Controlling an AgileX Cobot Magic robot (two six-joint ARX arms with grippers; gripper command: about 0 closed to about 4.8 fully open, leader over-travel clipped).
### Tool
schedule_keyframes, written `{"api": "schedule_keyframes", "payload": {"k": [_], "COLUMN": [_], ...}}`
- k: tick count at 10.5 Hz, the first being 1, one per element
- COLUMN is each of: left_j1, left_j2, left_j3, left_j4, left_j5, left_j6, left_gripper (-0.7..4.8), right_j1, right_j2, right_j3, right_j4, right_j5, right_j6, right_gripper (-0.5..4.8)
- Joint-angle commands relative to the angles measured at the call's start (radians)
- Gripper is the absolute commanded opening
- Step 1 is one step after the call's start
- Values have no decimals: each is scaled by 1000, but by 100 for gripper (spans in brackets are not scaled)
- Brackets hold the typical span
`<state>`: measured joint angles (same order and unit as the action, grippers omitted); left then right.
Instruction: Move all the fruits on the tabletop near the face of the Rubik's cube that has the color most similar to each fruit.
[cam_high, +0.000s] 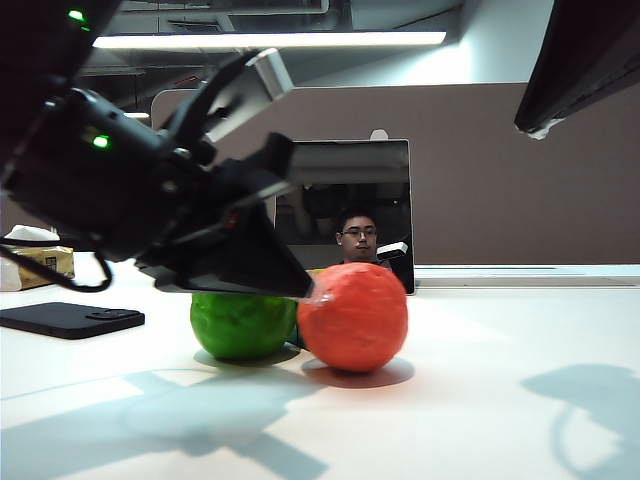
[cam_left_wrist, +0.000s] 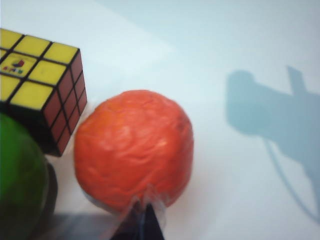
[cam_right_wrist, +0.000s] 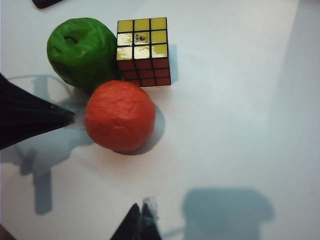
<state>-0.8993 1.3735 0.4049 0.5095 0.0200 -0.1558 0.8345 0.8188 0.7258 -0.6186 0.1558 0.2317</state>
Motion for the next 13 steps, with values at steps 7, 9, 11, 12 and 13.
{"api": "schedule_keyframes", "payload": {"k": [7, 9, 11, 12, 13], "left_j1": [18, 24, 24, 24, 24], "left_j2": [55, 56, 56, 58, 61], "left_j3": [53, 60, 64, 72, 72], "left_j4": [2, 3, 4, 4, 8], "left_j5": [23, 26, 25, 24, 24], "left_j6": [10, 18, 18, 18, 18], "left_gripper": [-5, -5, -5, -5, -5], "right_j1": [0, 0, 0, 0, 0], "right_j2": [0, 0, 0, 0, 0], "right_j3": [-3, -3, -3, -3, -3], "right_j4": [18, 18, 18, 18, 18], "right_j5": [-1, -1, -1, -1, -1], "right_j6": [5, 5, 5, 5, 5], "right_gripper": [-1, -1, -1, -1, -1]}}
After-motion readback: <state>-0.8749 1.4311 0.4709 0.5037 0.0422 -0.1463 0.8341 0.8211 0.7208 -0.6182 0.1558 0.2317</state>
